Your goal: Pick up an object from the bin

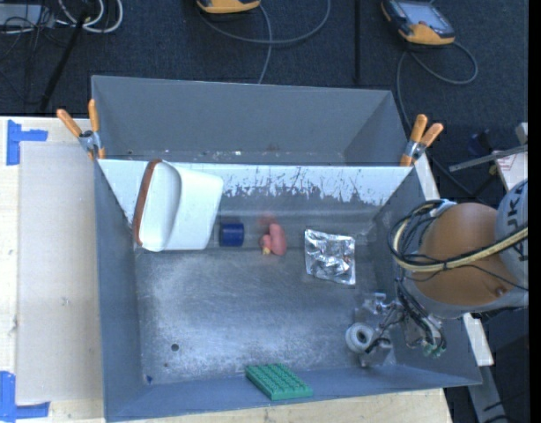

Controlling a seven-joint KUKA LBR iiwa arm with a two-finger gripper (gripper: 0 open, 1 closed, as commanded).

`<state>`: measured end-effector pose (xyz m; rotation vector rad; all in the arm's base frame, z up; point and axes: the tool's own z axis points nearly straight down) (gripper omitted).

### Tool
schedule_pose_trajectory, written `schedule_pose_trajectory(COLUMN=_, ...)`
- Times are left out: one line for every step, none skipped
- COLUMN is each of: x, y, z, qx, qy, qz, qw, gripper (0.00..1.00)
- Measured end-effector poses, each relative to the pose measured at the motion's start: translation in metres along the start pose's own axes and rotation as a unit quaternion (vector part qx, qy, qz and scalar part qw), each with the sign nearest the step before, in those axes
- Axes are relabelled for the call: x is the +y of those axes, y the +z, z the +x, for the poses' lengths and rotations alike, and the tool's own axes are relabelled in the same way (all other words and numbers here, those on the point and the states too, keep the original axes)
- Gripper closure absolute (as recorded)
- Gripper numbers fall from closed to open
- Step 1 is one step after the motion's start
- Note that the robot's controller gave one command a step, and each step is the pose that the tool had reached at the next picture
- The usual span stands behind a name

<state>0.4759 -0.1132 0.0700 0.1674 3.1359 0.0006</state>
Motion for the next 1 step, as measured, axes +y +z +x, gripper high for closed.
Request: schedule_pose_trajectory(x=0.0002, y=-0.0002, z=-0.0003, qx=0.0003, qy=-0.002, qz=0.0, qw=1.0, gripper=1.0)
